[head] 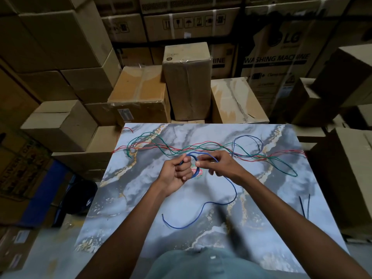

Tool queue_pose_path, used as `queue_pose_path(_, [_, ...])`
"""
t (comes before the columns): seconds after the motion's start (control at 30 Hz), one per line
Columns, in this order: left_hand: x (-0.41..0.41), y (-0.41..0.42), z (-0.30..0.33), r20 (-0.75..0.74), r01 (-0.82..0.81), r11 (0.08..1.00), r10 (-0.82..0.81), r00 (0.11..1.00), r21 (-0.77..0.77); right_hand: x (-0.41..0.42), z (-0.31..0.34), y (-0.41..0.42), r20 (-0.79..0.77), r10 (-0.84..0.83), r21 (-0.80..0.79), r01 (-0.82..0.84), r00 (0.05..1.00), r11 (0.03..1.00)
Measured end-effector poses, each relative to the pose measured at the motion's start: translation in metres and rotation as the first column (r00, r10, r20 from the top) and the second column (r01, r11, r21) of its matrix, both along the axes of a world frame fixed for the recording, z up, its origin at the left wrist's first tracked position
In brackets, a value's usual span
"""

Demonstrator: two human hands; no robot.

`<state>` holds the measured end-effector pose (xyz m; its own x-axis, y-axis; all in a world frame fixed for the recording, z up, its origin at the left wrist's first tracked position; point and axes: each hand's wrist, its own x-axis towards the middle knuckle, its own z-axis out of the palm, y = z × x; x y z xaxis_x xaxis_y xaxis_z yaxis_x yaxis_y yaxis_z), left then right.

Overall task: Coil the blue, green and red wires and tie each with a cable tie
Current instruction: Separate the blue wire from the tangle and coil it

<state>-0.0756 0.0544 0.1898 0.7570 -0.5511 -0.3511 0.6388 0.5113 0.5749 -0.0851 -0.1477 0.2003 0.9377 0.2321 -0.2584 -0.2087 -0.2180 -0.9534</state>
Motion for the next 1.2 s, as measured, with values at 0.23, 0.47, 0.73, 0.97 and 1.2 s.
queue_pose_path(0.23, [0.001, -0.003, 0.003, 0.019, 0.038, 0.999, -0.038, 0.999, -0.007, 0.002, -0.004, -0.002, 0.006, 0.029, 0.109, -0.029, 1.000, 0.994])
queue_pose_path(0.47, [0.004, 0.003, 0.008, 0.082, 0.077, 0.995, -0.082, 0.993, 0.066, 0.013, 0.002, -0.023, 0.038, -0.081, 0.070, 0.078, 0.996, 0.995])
queue_pose_path(0.73, [0.002, 0.017, 0.003, 0.075, 0.333, 0.940, -0.339, 0.938, 0.079, 0.030, 0.006, -0.058, 0.079, -0.066, 0.077, 0.060, 0.995, 0.995])
queue_pose_path(0.97, [0.028, 0.047, 0.002, 0.050, 0.167, 0.950, -0.159, 0.986, -0.265, 0.032, -0.001, -0.072, -0.079, 0.002, 0.191, 0.013, 0.997, 0.982])
queue_pose_path(1.2, [0.043, 0.035, 0.010, -0.075, -0.180, 0.964, 0.169, 0.983, -0.197, 0.021, -0.004, -0.046, -0.305, 0.252, 0.302, -0.158, 0.918, 0.940])
